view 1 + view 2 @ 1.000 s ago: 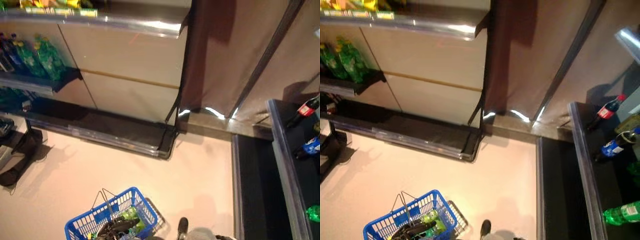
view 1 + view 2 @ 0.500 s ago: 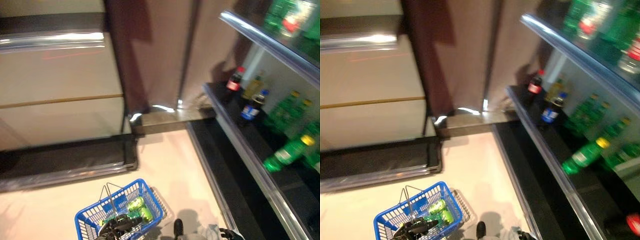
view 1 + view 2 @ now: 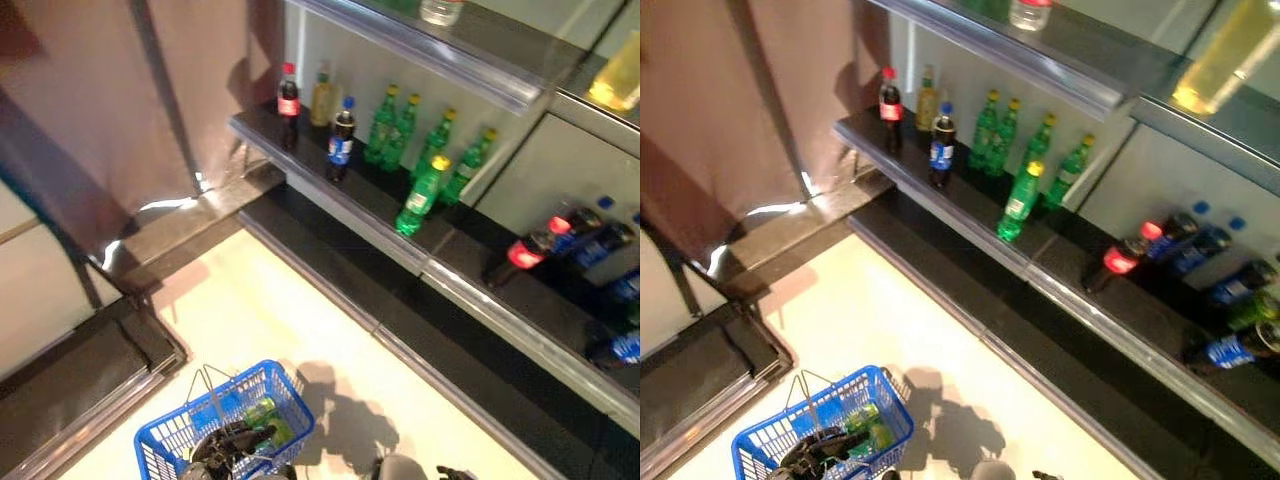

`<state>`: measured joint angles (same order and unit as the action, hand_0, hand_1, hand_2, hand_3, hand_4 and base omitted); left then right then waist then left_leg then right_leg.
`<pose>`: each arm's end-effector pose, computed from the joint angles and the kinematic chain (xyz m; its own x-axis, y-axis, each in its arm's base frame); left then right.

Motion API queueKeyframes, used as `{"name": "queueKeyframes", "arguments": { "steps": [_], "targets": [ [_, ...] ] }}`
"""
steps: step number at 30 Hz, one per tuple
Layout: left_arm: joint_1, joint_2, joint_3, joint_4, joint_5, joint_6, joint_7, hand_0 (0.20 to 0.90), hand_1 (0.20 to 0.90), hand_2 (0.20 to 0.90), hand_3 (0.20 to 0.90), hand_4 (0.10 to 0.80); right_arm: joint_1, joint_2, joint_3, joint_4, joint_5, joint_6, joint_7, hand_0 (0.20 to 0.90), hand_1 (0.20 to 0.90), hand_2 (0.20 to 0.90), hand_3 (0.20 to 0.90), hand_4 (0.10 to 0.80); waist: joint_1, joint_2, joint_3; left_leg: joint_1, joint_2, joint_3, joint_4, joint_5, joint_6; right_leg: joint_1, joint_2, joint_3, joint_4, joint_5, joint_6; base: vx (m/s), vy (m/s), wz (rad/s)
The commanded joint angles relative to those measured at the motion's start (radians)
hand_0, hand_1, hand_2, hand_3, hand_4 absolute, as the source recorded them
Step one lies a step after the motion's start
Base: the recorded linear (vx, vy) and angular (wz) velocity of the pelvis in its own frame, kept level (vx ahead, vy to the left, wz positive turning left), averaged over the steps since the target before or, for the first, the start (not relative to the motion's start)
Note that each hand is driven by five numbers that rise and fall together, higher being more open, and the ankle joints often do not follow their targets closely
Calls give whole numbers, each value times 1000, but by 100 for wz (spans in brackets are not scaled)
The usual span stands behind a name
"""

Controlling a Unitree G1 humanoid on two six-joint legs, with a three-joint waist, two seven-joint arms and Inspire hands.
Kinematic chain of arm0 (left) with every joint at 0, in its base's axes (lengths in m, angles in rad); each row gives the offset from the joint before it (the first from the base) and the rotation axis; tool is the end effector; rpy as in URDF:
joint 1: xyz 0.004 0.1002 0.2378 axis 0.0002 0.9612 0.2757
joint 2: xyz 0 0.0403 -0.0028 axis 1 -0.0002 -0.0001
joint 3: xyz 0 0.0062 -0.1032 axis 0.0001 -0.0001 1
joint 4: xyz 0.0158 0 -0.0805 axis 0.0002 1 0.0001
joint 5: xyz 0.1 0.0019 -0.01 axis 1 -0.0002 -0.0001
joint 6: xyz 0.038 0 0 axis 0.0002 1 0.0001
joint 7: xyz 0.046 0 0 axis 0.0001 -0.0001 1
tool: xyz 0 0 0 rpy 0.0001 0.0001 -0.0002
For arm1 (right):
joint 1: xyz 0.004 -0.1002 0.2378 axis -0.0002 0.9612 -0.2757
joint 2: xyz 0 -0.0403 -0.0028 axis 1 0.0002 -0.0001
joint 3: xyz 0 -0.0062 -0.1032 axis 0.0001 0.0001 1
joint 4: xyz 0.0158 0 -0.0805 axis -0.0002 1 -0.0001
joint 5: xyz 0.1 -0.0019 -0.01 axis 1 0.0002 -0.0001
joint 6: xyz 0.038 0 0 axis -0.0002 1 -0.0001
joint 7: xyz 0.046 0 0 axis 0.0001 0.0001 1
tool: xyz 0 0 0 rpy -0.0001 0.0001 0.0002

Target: Pick up the drink and place into the basket.

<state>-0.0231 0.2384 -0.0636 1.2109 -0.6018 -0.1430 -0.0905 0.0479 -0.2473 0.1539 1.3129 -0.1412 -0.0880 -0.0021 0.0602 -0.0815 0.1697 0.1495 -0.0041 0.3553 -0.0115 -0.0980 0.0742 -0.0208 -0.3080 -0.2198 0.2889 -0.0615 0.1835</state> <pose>0.0889 0.2311 -0.1085 0.5236 0.1751 -0.8338 -0.4251 0.9018 -0.0776 0.0423 -0.2288 -0.1194 0.2875 -0.1743 -0.9418 -0.2858 0.9229 -0.2580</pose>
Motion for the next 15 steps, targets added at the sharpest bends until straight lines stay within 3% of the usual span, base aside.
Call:
{"name": "queueKeyframes", "arguments": {
  "steps": [1, 4, 6, 9, 15],
  "targets": [
    [-81, 52, 75, -120, -41, -147, -39, 300, 300, 300, 200, 100, -74, -39, -23, -23, 33, -37, 8, 900, 900, 900, 900, 800, 20, 34, -85, -109, 30, -133, 14, 56, -56, 103, 1, -31, -215, 184, -22, -143, -346, -115],
    [-73, 57, 92, -124, -38, -137, -35, 300, 300, 300, 200, 100, -77, -38, -7, -33, 14, -7, 33, 900, 900, 900, 900, 800, 26, 32, -79, -110, 81, -109, 53, 61, -91, 134, 28, -50, -265, 128, -19, -89, -367, -111],
    [-64, 47, 96, -129, -48, -135, -26, 300, 300, 300, 200, 100, -84, -40, 13, -42, 11, 24, 41, 900, 900, 900, 900, 800, 24, 32, -71, -109, 112, -130, 80, 65, -108, 123, 53, -27, -271, 113, -32, -79, -316, -98],
    [-51, 21, 95, -117, -65, -155, -36, 300, 300, 300, 200, 100, -112, -55, 30, -36, -1, 40, 50, 900, 900, 900, 900, 800, 43, 27, -62, -120, 92, -236, 115, 48, -115, 131, 83, 26, -302, 105, -56, -55, -195, -66],
    [-45, -9, 53, -92, -40, -158, -34, 300, 300, 300, 200, 100, -109, -59, -13, -21, 73, 48, 16, 900, 900, 900, 900, 800, 9, 48, -79, -79, 93, -243, 75, 57, -131, 142, 93, 31, -280, 86, -66, 38, 5, -48]
  ]
}}
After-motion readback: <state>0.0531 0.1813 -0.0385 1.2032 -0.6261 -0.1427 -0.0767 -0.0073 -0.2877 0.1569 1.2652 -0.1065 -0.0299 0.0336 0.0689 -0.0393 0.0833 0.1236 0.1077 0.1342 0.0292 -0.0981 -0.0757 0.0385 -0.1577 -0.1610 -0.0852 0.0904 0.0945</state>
